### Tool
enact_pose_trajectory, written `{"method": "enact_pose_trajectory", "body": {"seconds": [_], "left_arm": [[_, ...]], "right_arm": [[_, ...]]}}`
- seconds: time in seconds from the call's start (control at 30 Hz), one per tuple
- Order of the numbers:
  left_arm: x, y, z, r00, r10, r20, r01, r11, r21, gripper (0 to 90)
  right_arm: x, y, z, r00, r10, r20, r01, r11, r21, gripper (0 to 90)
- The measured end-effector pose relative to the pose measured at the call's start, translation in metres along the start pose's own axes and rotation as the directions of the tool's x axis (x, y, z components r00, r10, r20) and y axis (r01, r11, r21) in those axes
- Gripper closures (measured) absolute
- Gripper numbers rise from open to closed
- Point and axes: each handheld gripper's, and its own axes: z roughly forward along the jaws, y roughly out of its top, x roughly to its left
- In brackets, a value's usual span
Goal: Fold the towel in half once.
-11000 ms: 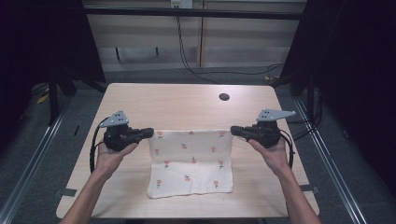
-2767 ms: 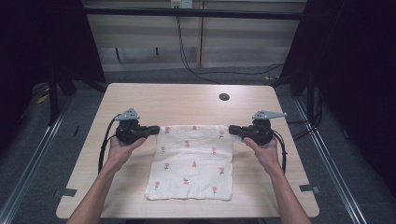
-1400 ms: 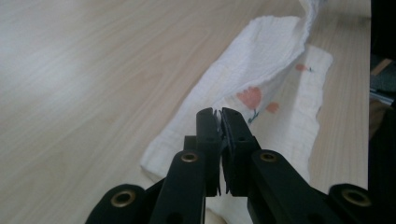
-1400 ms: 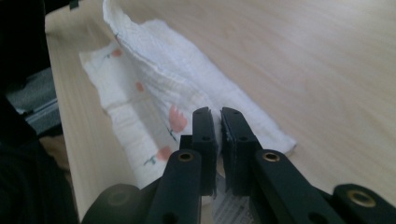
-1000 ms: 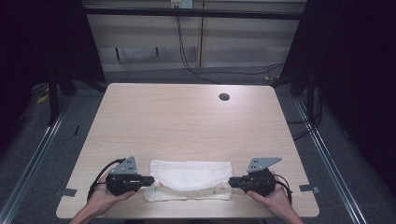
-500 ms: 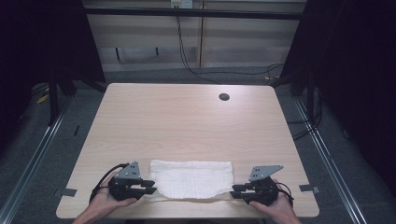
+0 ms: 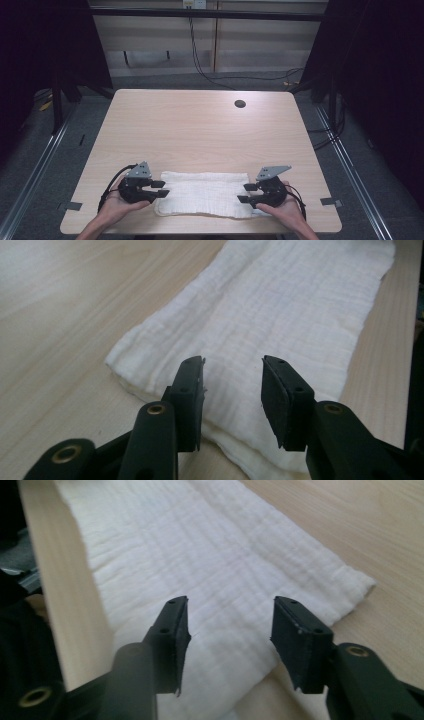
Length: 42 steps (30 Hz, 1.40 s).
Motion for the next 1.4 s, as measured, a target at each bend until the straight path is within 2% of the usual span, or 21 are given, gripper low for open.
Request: {"method": "enact_pose_trajectory", "body": {"seconds": [0.03, 0.1, 0.13, 0.27, 0.3, 0.37, 0.4, 0.43, 0.5, 0.57, 0.63, 0.77, 1.07, 1.1, 1.13, 1.17, 1.2, 1.23, 1.27, 1.33, 1.4], "left_arm": [[-0.002, 0.000, 0.002, 0.9996, 0.013, -0.025, -0.013, 0.9999, -0.006, 60.0], [-0.002, -0.001, 0.004, 0.9998, 0.018, -0.004, -0.018, 0.9996, 0.021, 59.0], [-0.001, -0.003, 0.010, 0.9999, 0.015, -0.006, -0.015, 0.9986, 0.051, 58.0], [-0.003, -0.002, 0.013, 0.9994, 0.035, 0.004, -0.035, 0.9978, 0.057, 58.4], [-0.004, -0.002, 0.014, 0.9995, 0.030, 0.001, -0.030, 0.9978, 0.058, 61.4], [-0.004, -0.001, 0.016, 0.9991, 0.042, -0.001, -0.042, 0.9975, 0.057, 65.3], [-0.004, -0.001, 0.016, 0.9990, 0.045, -0.006, -0.044, 0.9975, 0.055, 69.3], [-0.004, 0.000, 0.018, 0.9986, 0.051, -0.011, -0.050, 0.9974, 0.051, 76.3], [-0.004, 0.000, 0.018, 0.9986, 0.053, -0.007, -0.053, 0.9969, 0.058, 79.3], [-0.006, 0.002, 0.024, 0.9995, 0.031, 0.008, -0.031, 0.9988, 0.037, 85.5], [-0.009, 0.006, 0.027, 0.9993, 0.038, -0.002, -0.038, 0.9983, 0.045, 87.6], [-0.012, 0.015, 0.039, 0.9991, 0.026, 0.034, -0.027, 0.9992, 0.031, 88.6], [-0.021, 0.033, 0.059, 0.9959, 0.034, 0.084, -0.037, 0.9986, 0.037, 88.9], [-0.022, 0.034, 0.058, 0.9959, 0.049, 0.076, -0.053, 0.9973, 0.050, 87.3], [-0.022, 0.033, 0.057, 0.9947, 0.038, 0.096, -0.042, 0.9984, 0.038, 84.0], [-0.022, 0.033, 0.057, 0.9947, 0.038, 0.096, -0.042, 0.9984, 0.038, 79.1], [-0.022, 0.033, 0.054, 0.9944, 0.050, 0.093, -0.053, 0.9981, 0.030, 79.1], [-0.020, 0.035, 0.049, 0.9959, 0.046, 0.078, -0.046, 0.9989, -0.010, 72.2], [-0.020, 0.035, 0.049, 0.9959, 0.046, 0.078, -0.046, 0.9989, -0.010, 68.0], [-0.016, 0.041, 0.039, 0.9987, 0.036, 0.035, -0.035, 0.9986, -0.039, 61.7], [-0.013, 0.042, 0.035, 0.9991, 0.029, 0.031, -0.027, 0.9984, -0.049, 59.7]], "right_arm": [[0.000, 0.000, 0.002, 1.0000, -0.006, 0.008, 0.006, 1.000, 0.007, 45.8], [0.003, -0.001, 0.006, 0.9990, -0.036, 0.028, 0.035, 0.999, 0.036, 45.3], [0.007, -0.003, 0.007, 0.9963, -0.070, 0.049, 0.068, 0.997, 0.039, 45.6], [0.010, -0.003, 0.009, 0.9932, -0.098, 0.063, 0.095, 0.994, 0.045, 47.4], [0.011, -0.003, 0.009, 0.9872, -0.128, 0.095, 0.123, 0.991, 0.060, 53.2], [0.011, -0.003, 0.009, 0.9861, -0.132, 0.100, 0.127, 0.990, 0.062, 55.7], [0.011, -0.003, 0.008, 0.9855, -0.133, 0.106, 0.127, 0.990, 0.060, 59.1], [0.009, -0.004, 0.007, 0.9857, -0.132, 0.104, 0.127, 0.990, 0.057, 69.0], [0.008, -0.004, 0.006, 0.9864, -0.124, 0.108, 0.119, 0.991, 0.055, 73.2], [0.005, -0.005, 0.004, 0.9888, -0.108, 0.103, 0.102, 0.993, 0.056, 79.9], [0.001, -0.007, 0.001, 0.9905, -0.093, 0.100, 0.088, 0.994, 0.059, 82.9], [-0.013, -0.013, -0.010, 0.9953, -0.057, 0.079, 0.052, 0.996, 0.065, 84.7], [-0.027, -0.022, -0.024, 0.9931, -0.019, 0.115, 0.011, 0.998, 0.064, 84.8], [-0.028, -0.023, -0.026, 0.9932, -0.009, 0.116, 0.002, 0.998, 0.057, 82.5], [-0.028, -0.023, -0.026, 0.9933, 0.007, 0.115, -0.013, 0.999, 0.053, 71.4], [-0.028, -0.023, -0.026, 0.9933, 0.007, 0.115, -0.013, 0.999, 0.053, 71.4], [-0.027, -0.023, -0.027, 0.9929, 0.008, 0.118, -0.014, 0.999, 0.046, 67.6], [-0.023, -0.020, -0.028, 0.9942, -0.005, 0.107, 0.004, 1.000, 0.014, 61.7], [-0.018, -0.017, -0.029, 0.9952, -0.007, 0.098, 0.007, 1.000, 0.000, 60.4], [-0.011, -0.013, -0.028, 0.9965, -0.018, 0.082, 0.019, 1.000, -0.007, 57.0], [-0.004, -0.011, -0.027, 0.9974, -0.027, 0.067, 0.028, 1.000, -0.012, 55.5]]}}
